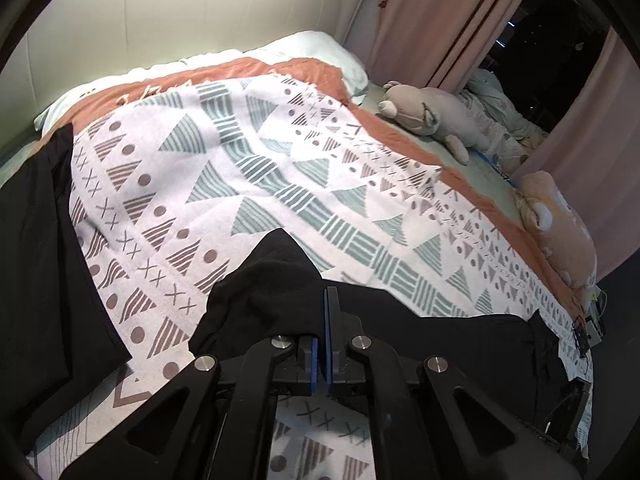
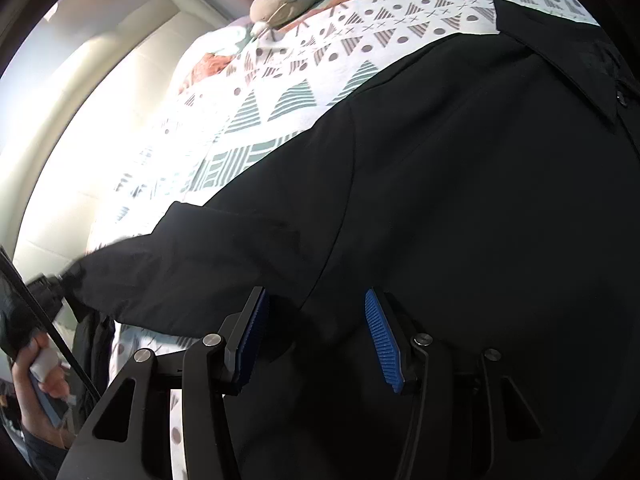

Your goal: Fold large clothes

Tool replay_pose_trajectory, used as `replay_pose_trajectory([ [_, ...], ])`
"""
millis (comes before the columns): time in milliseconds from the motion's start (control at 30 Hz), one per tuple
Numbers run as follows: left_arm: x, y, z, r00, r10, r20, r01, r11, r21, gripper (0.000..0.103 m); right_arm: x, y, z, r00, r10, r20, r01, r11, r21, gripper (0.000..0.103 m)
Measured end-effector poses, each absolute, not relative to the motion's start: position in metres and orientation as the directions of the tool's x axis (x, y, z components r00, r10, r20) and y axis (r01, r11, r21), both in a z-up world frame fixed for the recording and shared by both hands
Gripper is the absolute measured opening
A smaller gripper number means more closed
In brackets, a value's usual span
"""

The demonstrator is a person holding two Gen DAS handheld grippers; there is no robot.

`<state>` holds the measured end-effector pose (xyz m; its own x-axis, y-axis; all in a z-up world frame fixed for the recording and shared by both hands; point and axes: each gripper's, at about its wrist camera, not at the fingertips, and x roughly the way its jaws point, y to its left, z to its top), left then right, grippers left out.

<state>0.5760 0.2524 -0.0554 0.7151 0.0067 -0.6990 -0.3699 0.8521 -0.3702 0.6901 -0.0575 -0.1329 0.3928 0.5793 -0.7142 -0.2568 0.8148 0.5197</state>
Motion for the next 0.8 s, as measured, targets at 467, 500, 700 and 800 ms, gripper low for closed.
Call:
replay_pose_trajectory([
  [467,0.58,0.109,0.079,0.829,-0.14,-0.542,-0.064,0.938,-0.34,0.004,0.6,-0.17,-0.059,0.572,0.451,-0.686,-0.145,0.878,0.456,0.072],
  [500,0.58,0.097,0.085,0.83,-0.155,-0.536,-0.043,0.94,-0.338,0.004,0.59,-0.186,-0.057,0.589,0.433,-0.682,-0.124,0.883,0.454,0.073],
  [700,0.581,0.029,0.11,0.822,-0.239,-0.517,0.074,0.945,-0.32,0.004,0.551,-0.238,-0.052,0.644,0.369,-0.671,-0.039,0.891,0.453,0.074],
  [800,0.582,-0.004,0.117,0.811,-0.276,-0.515,0.122,0.942,-0.313,0.004,0.535,-0.266,-0.053,0.661,0.363,-0.657,0.0,0.876,0.483,0.074],
])
